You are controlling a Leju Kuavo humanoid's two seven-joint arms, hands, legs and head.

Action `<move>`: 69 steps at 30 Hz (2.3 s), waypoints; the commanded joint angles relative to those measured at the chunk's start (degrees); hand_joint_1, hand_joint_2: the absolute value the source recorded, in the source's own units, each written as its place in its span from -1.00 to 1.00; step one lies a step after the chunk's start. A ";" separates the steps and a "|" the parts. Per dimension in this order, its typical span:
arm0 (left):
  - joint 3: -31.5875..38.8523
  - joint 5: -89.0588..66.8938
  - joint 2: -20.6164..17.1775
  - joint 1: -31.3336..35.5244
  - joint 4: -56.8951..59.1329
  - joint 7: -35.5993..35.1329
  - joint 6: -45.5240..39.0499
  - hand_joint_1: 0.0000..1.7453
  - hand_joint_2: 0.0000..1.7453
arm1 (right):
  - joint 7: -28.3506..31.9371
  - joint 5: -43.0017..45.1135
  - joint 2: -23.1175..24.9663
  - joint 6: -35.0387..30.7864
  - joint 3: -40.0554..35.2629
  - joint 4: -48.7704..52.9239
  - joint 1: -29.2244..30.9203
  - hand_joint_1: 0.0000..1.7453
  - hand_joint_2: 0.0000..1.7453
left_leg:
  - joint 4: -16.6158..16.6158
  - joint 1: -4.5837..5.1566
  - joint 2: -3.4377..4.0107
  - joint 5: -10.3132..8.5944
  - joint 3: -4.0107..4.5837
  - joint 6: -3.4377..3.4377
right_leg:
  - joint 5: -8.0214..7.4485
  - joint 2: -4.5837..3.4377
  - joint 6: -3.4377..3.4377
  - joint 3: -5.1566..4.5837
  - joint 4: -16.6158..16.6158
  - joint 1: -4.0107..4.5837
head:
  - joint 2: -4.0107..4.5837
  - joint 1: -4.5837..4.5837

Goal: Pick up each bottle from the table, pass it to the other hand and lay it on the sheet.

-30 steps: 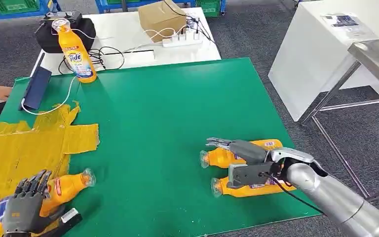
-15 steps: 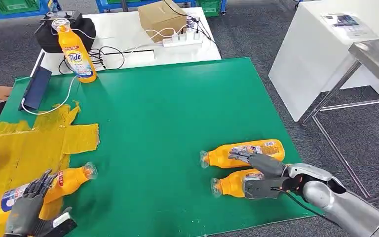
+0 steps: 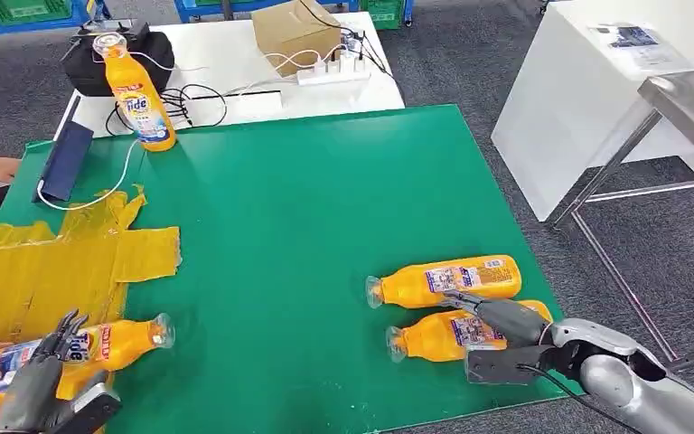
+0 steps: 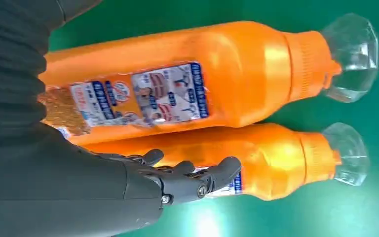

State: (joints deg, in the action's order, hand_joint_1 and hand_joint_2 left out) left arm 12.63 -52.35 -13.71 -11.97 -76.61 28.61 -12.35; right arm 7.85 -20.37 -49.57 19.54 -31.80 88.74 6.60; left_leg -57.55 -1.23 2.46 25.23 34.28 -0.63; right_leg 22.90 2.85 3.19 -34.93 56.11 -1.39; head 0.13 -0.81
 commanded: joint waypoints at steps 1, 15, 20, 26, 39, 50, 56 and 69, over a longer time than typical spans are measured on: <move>2.04 0.02 2.96 0.58 1.32 0.24 0.34 -1.00 -1.00 | -0.62 -0.40 0.87 0.12 0.45 0.94 -0.56 -1.00 1.00 | 0.07 -0.04 -0.10 0.04 -0.17 0.07 | 0.01 -0.18 -0.12 0.15 -0.08 0.03 | 0.00 0.00; 0.29 0.85 2.85 4.47 5.36 1.59 0.84 -1.00 -1.00 | -6.45 -9.69 -2.57 3.74 3.12 -2.30 -6.26 -1.00 1.00 | 0.12 -0.06 -0.27 0.10 -0.34 0.13 | 0.07 -0.16 -0.17 0.34 -0.15 0.04 | 0.00 0.00; -2.51 0.82 2.21 7.53 8.48 0.59 -0.11 -1.00 -1.00 | -6.81 -13.34 -1.02 3.32 0.54 -8.92 -5.29 -1.00 1.00 | 0.22 -0.08 -0.33 -0.01 -0.36 0.12 | -0.01 -0.02 -0.14 0.37 -0.31 0.07 | 0.00 0.00; -6.96 2.54 0.97 10.77 11.58 -0.70 -1.56 -1.00 -1.00 | -6.53 -21.90 7.46 -0.47 -3.87 -25.49 -1.44 1.00 1.00 | 0.29 -0.15 -0.24 0.00 -0.46 0.11 | -0.05 -0.11 -0.15 0.51 -0.42 0.14 | 0.00 0.00; -8.46 6.47 -0.41 11.69 11.88 -0.03 -1.31 -1.00 -1.00 | -2.41 -16.77 8.99 3.31 -5.43 -28.47 1.24 1.00 1.00 | 0.22 -0.57 0.90 0.92 -2.02 0.10 | 0.28 -1.24 -0.21 1.24 -0.81 0.47 | 0.00 -0.04; 5.48 46.77 11.65 3.62 -14.62 -2.25 32.02 -1.00 -1.00 | 7.22 19.91 22.13 10.09 3.96 -11.03 3.89 1.00 1.00 | 0.08 -0.65 1.72 1.05 -2.13 0.19 | 0.08 -2.06 -0.25 1.82 -0.67 0.53 | 0.00 -0.04; 1.53 53.42 15.21 1.86 -19.74 -4.13 34.78 -1.00 1.00 | 6.48 24.89 27.55 8.71 2.88 -6.65 9.94 1.00 1.00 | 0.01 -0.51 1.60 0.98 -1.70 0.16 | 0.23 -1.98 -0.22 1.38 -0.38 0.39 | 0.00 0.07; -14.19 59.26 13.29 5.91 -20.38 -8.06 35.60 -1.00 1.00 | -0.97 20.80 39.20 3.60 -6.36 -25.83 27.59 1.00 1.00 | 0.04 -0.45 0.96 0.71 -1.19 0.14 | 0.20 -1.39 -0.19 1.03 -0.39 0.38 | 0.00 0.00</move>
State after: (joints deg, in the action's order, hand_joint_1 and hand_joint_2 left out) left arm 7.38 4.55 -0.22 -9.79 -97.90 21.97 22.38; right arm 9.92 0.02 -20.11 23.45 -31.65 78.55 22.10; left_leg -57.54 -1.67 3.44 25.93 33.22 -0.58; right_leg 23.13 1.79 3.16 -33.92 55.70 -1.00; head 0.13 -0.81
